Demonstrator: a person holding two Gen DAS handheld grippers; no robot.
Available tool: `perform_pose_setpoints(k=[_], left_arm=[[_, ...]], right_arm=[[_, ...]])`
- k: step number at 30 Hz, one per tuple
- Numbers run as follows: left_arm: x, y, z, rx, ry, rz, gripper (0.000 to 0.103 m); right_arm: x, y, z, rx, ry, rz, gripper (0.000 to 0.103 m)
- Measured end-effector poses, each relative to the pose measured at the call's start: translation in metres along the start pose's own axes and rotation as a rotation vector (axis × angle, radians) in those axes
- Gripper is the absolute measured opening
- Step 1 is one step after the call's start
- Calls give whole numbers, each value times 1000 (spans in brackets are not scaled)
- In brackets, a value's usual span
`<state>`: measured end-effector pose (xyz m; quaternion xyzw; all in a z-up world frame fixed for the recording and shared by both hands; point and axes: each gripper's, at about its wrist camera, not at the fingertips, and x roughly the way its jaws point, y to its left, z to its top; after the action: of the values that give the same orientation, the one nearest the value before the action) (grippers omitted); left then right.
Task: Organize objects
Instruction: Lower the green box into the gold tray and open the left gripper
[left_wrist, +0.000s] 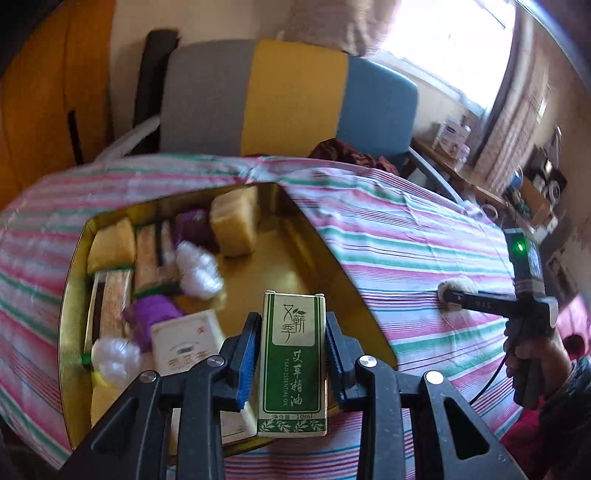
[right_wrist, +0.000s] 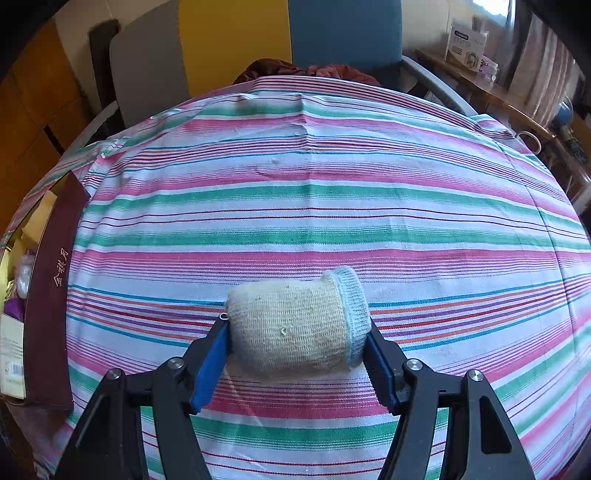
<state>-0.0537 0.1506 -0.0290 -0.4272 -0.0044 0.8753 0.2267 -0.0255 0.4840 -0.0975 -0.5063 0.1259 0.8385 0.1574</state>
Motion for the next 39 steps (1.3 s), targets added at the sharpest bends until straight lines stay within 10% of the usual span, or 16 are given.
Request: perform_pose_setpoints(k=[9,21,33,39], left_arm=[[-20,88,-2,-219,1,-49,32],[31,53,46,-238,75,-145,32],[129,54,77,-235,259,17,37],[104,53,75,-224,207,18,44]], right_arm=[[0,0,1,-18,4,-9,68],[-1,1,1,-33,5,-16,68],[0,2,2,-36,8,-16,68],[0,3,2,-37,7,-17,68]])
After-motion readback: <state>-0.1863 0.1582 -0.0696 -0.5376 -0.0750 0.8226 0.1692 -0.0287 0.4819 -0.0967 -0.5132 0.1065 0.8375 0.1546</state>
